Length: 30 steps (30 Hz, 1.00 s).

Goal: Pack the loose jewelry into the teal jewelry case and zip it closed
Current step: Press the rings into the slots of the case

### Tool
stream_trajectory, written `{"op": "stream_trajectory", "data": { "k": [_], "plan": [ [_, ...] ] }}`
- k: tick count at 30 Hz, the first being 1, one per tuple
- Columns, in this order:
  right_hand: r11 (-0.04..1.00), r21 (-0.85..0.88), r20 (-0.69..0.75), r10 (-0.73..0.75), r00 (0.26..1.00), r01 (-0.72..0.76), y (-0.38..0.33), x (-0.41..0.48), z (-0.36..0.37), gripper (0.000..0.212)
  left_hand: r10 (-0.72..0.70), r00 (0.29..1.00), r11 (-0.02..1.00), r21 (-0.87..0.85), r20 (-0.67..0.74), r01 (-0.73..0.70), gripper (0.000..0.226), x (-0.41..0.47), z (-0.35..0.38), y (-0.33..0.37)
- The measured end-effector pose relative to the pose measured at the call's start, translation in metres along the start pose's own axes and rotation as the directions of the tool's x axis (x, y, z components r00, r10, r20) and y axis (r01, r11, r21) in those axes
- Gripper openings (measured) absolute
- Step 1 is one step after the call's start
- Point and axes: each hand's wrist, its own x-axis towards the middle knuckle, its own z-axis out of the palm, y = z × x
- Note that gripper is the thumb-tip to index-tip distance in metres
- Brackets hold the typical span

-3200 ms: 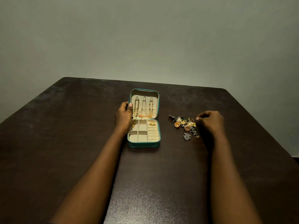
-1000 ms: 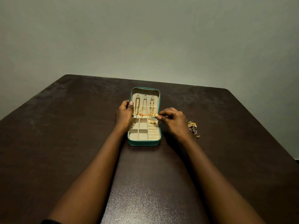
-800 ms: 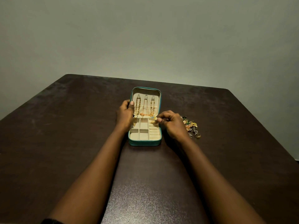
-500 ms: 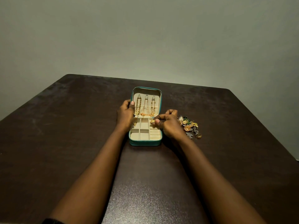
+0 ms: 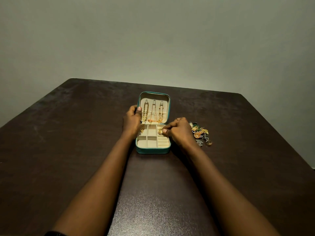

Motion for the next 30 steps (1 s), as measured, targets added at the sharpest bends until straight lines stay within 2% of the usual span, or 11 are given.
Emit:
{"op": "stream_trajectory", "data": {
  "k": [6, 24, 30],
  "plan": [
    [0.997, 0.070, -0.078, 0.019, 0.997, -0.014, 0.000, -0.004, 0.000, 0.016, -0.002, 1.000, 1.000, -0.007, 0.005, 0.002, 0.023, -0.001, 0.000, 0.001],
    [0.982, 0.185, -0.043, 0.034, 0.998, -0.025, 0.000, -0.006, 0.000, 0.027, 0.011, 1.000, 1.000, -0.019, 0.003, -0.011, 0.019, 0.001, 0.001, -0.001],
    [0.998, -0.009, -0.055, -0.070, 0.996, 0.069, -0.001, -0.009, -0.013, 0.017, 0.019, 1.000, 1.000, -0.018, -0.008, -0.020, 0.018, 0.005, 0.001, -0.004]
  ]
}}
